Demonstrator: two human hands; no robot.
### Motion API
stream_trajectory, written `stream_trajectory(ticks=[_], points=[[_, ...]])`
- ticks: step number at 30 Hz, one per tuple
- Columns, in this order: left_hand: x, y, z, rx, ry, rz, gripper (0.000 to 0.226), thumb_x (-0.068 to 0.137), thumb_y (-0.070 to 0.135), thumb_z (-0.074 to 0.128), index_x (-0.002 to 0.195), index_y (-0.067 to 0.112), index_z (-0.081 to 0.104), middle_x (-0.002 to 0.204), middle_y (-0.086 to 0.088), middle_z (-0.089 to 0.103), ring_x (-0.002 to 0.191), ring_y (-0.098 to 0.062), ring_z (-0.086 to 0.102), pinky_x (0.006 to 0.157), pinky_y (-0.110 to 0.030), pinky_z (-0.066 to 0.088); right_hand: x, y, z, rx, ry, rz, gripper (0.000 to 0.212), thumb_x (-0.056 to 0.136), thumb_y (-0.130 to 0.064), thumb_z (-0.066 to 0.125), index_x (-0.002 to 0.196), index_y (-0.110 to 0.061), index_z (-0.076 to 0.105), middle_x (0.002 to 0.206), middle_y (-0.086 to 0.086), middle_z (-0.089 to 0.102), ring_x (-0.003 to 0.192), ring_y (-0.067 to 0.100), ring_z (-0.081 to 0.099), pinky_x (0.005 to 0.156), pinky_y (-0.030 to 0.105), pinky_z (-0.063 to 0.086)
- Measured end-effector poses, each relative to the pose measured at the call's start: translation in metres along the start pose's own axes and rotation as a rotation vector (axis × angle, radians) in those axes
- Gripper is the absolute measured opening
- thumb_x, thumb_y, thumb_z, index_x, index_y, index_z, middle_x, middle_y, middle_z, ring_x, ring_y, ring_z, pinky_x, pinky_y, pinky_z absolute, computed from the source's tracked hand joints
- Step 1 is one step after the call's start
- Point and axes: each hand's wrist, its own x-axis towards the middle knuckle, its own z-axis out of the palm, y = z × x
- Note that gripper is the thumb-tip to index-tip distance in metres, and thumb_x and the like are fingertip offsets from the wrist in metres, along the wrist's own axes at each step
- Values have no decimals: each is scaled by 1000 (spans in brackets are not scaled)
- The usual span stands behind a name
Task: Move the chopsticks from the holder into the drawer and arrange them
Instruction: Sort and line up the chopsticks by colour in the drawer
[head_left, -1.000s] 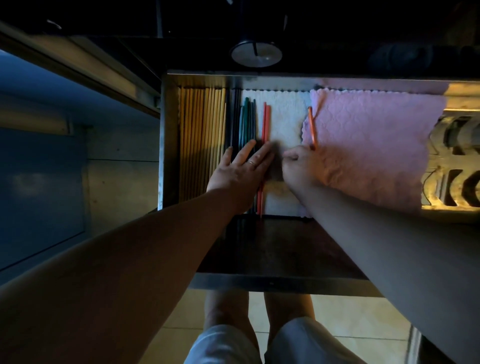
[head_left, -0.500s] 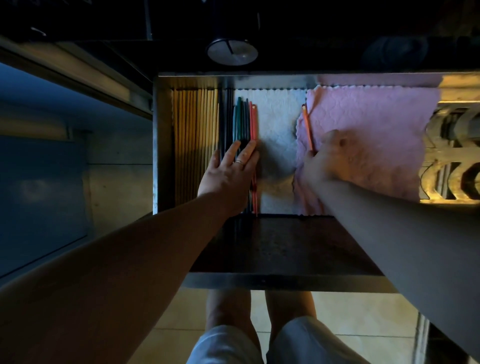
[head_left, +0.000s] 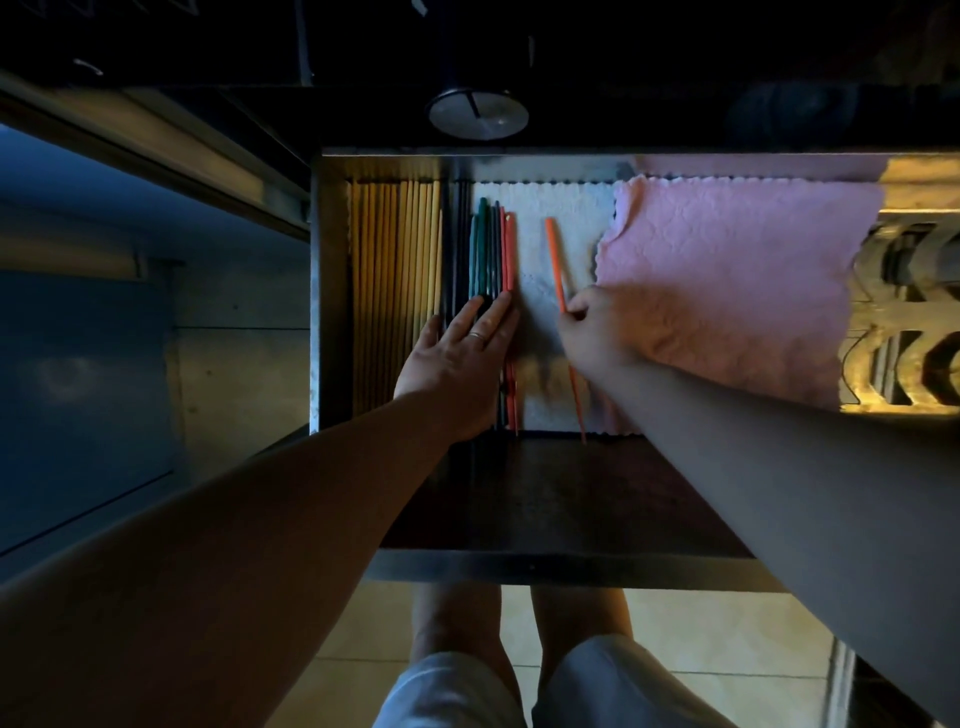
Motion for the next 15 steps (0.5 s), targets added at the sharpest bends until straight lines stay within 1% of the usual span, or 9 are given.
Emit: stream_trajectory(ticks=[2, 5, 9, 12, 15], points=[[0, -3, 5, 30, 6, 18, 86, 93, 21, 45, 151, 28, -18, 151, 14, -35, 146, -15, -18, 117, -48, 1, 2, -5, 7, -21, -48, -3, 14, 84, -8, 59, 80, 3, 68, 83, 23, 69, 74, 25, 57, 69, 33, 44], [3, -7, 9, 34, 13, 14, 87, 93, 18, 45, 151, 28, -18, 151, 14, -36, 146, -14, -19, 117, -47, -1, 5, -8, 12, -22, -104, -3, 18, 85, -10, 60, 74, 3, 67, 73, 18, 64, 70, 24, 57, 66, 32, 45], [2, -8, 11, 43, 29, -6, 90, 91, 17, 47, 151, 26, -18, 152, 11, -38, 145, -15, -22, 118, -47, -3, 3, -10, 13, 28, -35, 30, 12, 86, -6, 56, 81, -3, 67, 87, 16, 69, 84, 28, 64, 79, 38, 53], [1, -11, 14, 47, 11, 1, 89, 91, 17, 45, 151, 26, -19, 154, 8, -36, 144, -16, -25, 120, -49, 0, 1, -12, 16, 27, -81, 16, 20, 86, -3, 52, 78, -7, 69, 85, 15, 71, 83, 29, 67, 77, 38, 55], [1, -12, 13, 28, 7, 2, 85, 93, 19, 42, 151, 26, -19, 155, 7, -34, 144, -16, -25, 120, -49, 1, -3, -14, 20, 79, -143, 45, 20, 87, -6, 54, 89, -9, 73, 92, 9, 72, 88, 25, 66, 81, 34, 55]])
